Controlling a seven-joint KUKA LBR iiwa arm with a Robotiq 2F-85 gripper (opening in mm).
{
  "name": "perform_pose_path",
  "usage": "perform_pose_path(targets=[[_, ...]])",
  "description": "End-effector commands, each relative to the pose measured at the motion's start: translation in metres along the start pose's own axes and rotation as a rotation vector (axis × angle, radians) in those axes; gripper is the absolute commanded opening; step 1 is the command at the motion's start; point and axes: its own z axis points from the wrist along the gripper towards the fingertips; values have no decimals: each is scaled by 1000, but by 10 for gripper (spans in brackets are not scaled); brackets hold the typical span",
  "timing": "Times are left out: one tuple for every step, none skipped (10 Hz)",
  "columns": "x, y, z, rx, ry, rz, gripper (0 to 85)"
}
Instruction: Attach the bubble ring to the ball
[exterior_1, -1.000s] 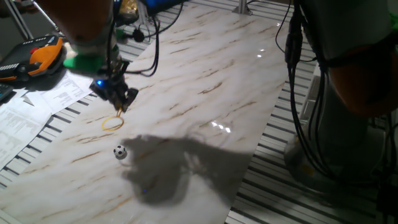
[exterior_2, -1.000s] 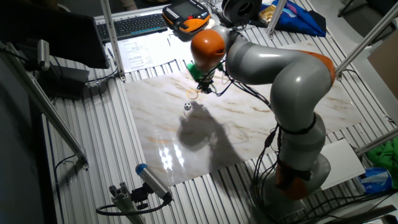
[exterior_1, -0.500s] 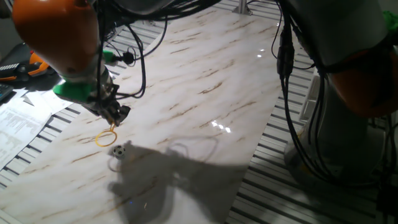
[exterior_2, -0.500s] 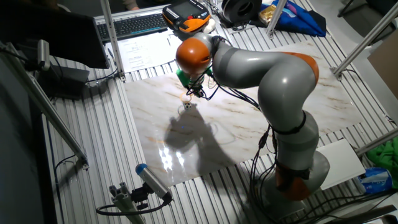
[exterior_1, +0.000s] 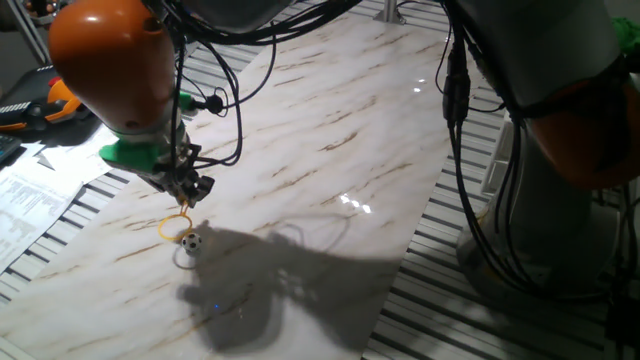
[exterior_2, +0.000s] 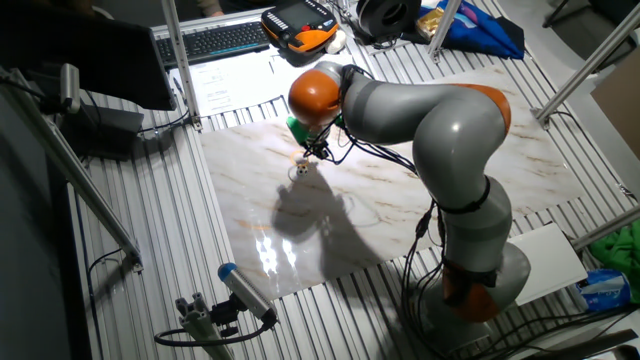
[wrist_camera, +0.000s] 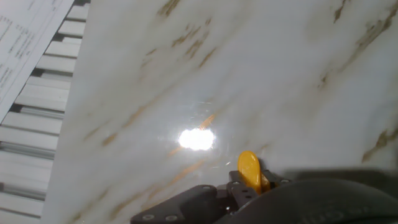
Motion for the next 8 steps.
perform_pose_path(targets=[[3, -2, 4, -4, -2, 1, 0], [6, -4, 9, -12, -8, 0, 0], [7, -4, 15, -17, -18, -3, 0], [7, -6, 21, -19, -29, -15, 0], [4, -7, 24, -25, -24, -22, 0], [2, -8, 26, -30, -21, -28, 0], [2, -8, 28, -34, -21, -26, 0], [2, -8, 30, -36, -22, -26, 0]])
